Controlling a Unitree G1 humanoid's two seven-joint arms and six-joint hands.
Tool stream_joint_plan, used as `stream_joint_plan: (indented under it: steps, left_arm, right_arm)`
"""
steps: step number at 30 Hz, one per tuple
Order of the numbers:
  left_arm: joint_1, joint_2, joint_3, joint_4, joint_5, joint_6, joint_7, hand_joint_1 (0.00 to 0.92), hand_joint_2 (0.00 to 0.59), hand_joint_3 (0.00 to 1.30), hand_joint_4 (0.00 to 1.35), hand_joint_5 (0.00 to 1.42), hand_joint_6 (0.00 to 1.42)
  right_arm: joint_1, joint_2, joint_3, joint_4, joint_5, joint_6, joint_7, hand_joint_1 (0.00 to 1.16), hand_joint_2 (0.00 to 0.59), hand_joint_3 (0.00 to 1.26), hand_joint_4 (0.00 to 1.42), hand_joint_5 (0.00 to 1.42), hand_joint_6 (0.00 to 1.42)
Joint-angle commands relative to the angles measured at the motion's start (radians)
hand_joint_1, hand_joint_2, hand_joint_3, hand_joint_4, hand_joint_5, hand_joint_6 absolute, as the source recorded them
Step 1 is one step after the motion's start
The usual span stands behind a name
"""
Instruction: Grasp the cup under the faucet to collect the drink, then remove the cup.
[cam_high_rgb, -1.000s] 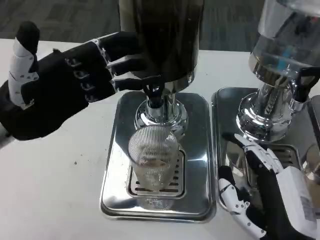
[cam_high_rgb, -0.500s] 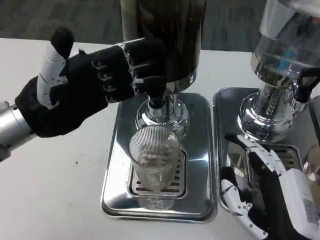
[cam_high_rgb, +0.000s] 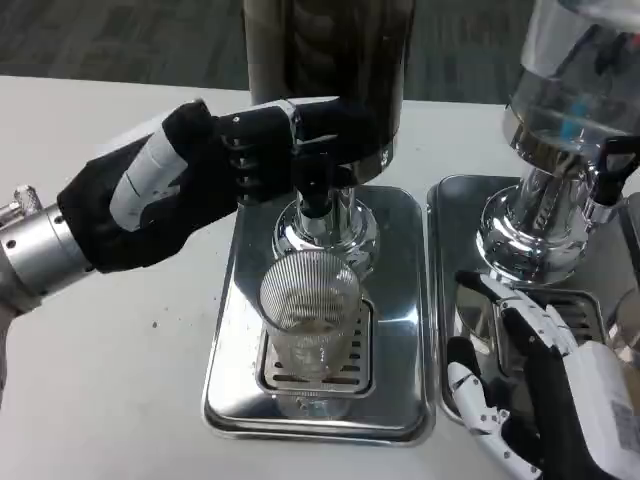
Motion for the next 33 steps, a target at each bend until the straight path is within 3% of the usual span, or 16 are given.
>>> stream_joint_plan:
  steps: [1,11,23,33]
  left_arm:
    - [0.030,0.005,-0.038,0.015,0.052,-0.037,-0.032,0.000,0.072,0.20,0.07,0.10,0.15]
    - [0.052,0.019,-0.062,0.018,0.080,-0.091,-0.040,0.000,0.072,0.21,0.07,0.10,0.14]
    - [0.070,0.033,-0.072,0.026,0.148,-0.277,-0.021,0.000,0.069,0.21,0.07,0.10,0.14]
    - [0.075,0.051,-0.086,0.046,0.169,-0.354,-0.012,0.000,0.074,0.21,0.08,0.09,0.14]
  right_arm:
    - [0.002,0.001,-0.006,-0.005,0.008,-0.009,-0.007,0.31,0.434,0.25,0.21,0.17,0.08]
    - [0.001,-0.003,-0.010,-0.010,0.014,-0.008,0.004,0.30,0.437,0.25,0.21,0.17,0.08]
    - [-0.004,-0.004,-0.015,-0.005,0.026,-0.008,0.012,0.29,0.429,0.25,0.21,0.17,0.07]
    - [-0.006,-0.006,-0.013,-0.004,0.027,-0.009,0.015,0.28,0.429,0.25,0.21,0.17,0.07]
